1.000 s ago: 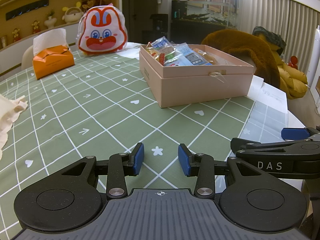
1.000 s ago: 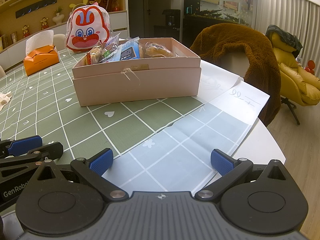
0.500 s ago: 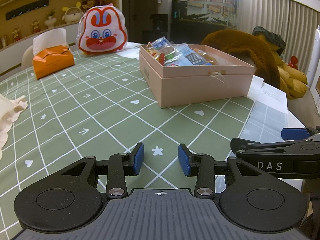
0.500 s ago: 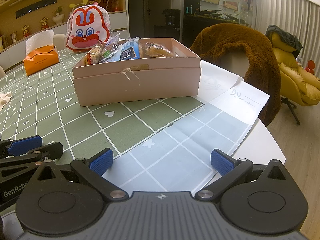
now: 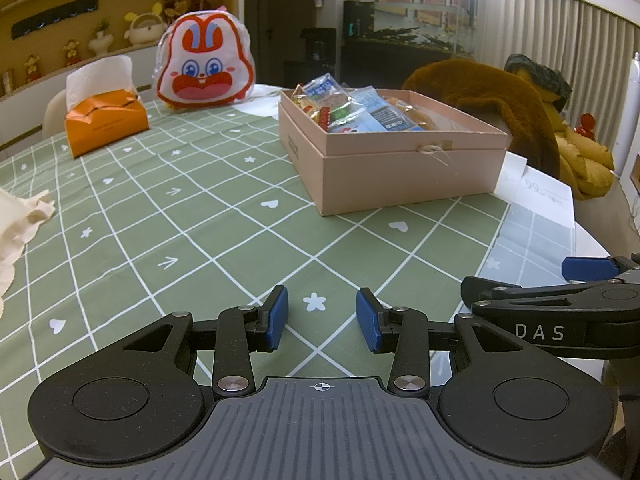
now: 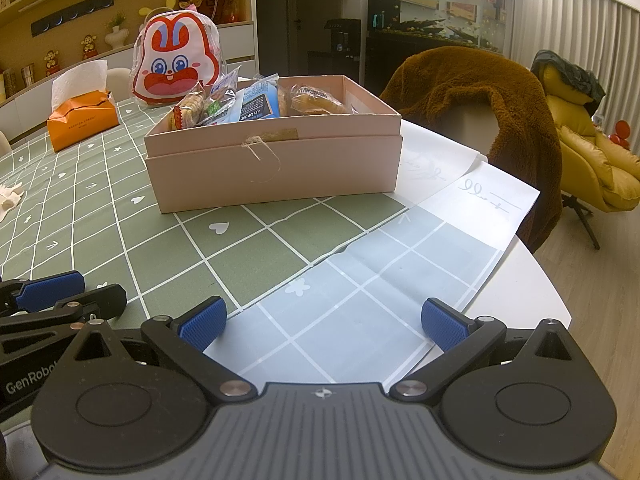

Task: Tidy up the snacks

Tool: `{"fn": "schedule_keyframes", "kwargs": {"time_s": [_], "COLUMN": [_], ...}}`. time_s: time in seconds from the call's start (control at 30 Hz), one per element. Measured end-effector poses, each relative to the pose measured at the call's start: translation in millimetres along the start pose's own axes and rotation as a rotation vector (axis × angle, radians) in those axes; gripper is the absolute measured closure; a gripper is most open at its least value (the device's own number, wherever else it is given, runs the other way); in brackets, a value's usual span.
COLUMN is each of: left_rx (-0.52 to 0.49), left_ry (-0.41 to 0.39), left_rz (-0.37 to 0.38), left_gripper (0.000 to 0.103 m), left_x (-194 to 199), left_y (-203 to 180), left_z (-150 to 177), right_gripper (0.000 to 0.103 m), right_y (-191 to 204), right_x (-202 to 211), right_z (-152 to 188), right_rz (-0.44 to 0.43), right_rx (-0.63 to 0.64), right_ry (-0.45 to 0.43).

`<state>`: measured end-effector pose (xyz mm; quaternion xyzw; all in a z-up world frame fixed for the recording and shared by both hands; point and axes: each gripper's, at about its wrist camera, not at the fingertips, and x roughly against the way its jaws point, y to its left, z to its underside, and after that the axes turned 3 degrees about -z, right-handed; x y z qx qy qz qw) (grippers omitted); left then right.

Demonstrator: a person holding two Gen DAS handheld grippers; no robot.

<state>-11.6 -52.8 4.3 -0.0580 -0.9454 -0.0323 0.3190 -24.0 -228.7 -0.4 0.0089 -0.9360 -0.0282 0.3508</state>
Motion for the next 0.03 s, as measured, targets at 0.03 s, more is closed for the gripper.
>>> {"fn": "schedule_keyframes", "kwargs": {"time_s": [0.03], "left_rx": [-0.005], "left_ry": [0.000], "left_rz": [-0.005], "left_gripper": [0.060], "left_x": [0.2], "left_y": [-1.3], "left_z": [0.0], "right_gripper": [0.000], "right_y": [0.0], "right_x": [0.0], "right_z": [0.0], "right_rz": [0.000], "right_rx": [0.000], "right_ry": [0.000]}}
